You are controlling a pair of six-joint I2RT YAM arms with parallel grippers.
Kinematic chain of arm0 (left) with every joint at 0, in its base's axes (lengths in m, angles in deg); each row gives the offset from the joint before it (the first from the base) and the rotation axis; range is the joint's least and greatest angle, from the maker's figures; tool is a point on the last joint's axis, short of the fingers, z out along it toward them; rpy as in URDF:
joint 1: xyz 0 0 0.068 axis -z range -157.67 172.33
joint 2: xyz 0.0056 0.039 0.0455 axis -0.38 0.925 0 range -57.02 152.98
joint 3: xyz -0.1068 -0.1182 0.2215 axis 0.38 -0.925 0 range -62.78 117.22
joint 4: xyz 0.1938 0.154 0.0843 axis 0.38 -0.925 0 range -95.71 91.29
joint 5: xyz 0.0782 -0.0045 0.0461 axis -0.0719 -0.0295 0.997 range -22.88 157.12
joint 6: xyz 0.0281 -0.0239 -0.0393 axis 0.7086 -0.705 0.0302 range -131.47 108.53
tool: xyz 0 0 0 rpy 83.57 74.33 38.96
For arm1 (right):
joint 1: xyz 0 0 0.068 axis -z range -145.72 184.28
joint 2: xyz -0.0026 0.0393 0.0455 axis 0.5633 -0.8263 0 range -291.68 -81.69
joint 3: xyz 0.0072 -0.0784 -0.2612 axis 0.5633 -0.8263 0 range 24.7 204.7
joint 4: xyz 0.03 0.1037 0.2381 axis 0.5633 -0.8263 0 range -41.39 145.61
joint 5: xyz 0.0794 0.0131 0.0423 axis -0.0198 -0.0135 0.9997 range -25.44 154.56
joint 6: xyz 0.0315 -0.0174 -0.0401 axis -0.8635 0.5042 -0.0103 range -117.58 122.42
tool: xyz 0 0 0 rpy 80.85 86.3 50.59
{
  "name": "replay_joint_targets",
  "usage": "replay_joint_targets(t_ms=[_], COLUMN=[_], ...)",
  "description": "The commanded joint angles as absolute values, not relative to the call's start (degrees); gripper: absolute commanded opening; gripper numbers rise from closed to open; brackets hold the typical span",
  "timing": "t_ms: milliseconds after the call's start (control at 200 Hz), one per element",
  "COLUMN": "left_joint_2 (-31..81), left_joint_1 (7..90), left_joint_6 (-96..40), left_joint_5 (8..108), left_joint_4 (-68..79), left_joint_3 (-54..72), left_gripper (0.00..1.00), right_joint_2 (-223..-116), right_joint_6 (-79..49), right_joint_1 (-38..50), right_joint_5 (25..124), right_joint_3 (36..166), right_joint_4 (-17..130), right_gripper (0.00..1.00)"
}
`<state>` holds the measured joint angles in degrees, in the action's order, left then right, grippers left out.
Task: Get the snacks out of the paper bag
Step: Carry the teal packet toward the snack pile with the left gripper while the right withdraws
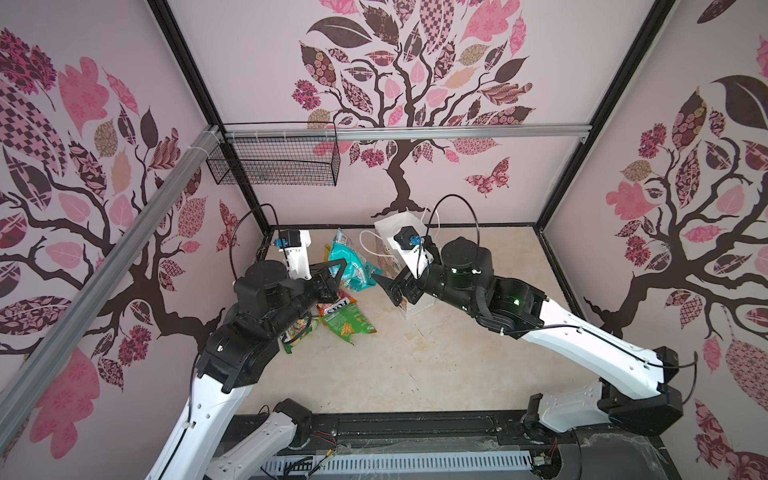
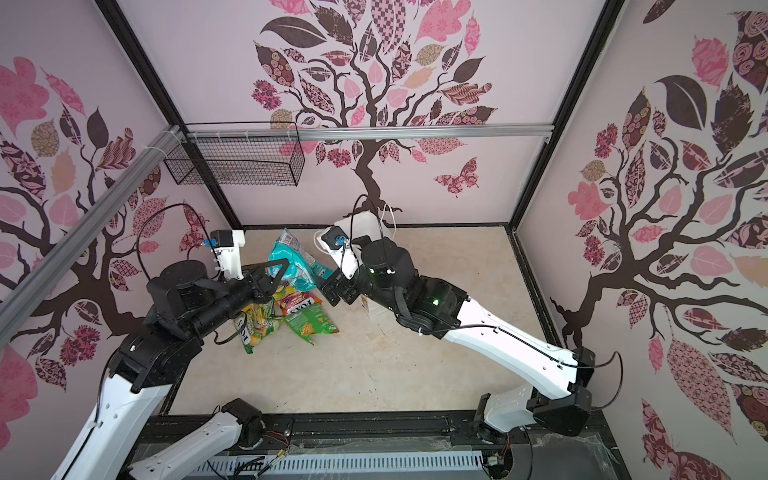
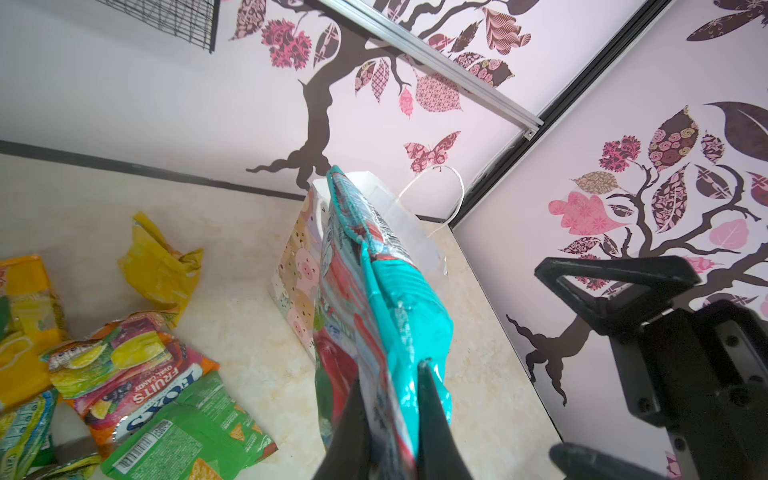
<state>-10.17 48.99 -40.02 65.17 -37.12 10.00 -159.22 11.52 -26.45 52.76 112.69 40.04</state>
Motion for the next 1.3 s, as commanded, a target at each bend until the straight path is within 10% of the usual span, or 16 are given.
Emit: replay_joint_targets(t_ms=[0, 710, 1295], left_joint_2=[-13.3, -34.4, -31.4], left_joint_1=[48.9, 48.8, 38.0], left_joint_6=[-37.6, -57.9, -62.7], left_joint_5=[70.9, 96.7, 83.2], left_joint_4=[-33.5, -39.3, -31.1], left_joint_3=[7.0, -22.5, -36.4], left_gripper=[0.00, 0.00, 0.00], right_joint_2=[-154.9, -153.6, -153.5], right_joint_6=[13.5, 16.8, 16.8], right_joint_1=[-26.7, -26.7, -26.7], right_joint_5=[50.2, 46.5, 45.4], right_joint_3=[108.4, 102.1, 102.2], right_joint_4=[49.6, 51.9, 50.4], right_gripper=[1.00, 1.00, 1.00])
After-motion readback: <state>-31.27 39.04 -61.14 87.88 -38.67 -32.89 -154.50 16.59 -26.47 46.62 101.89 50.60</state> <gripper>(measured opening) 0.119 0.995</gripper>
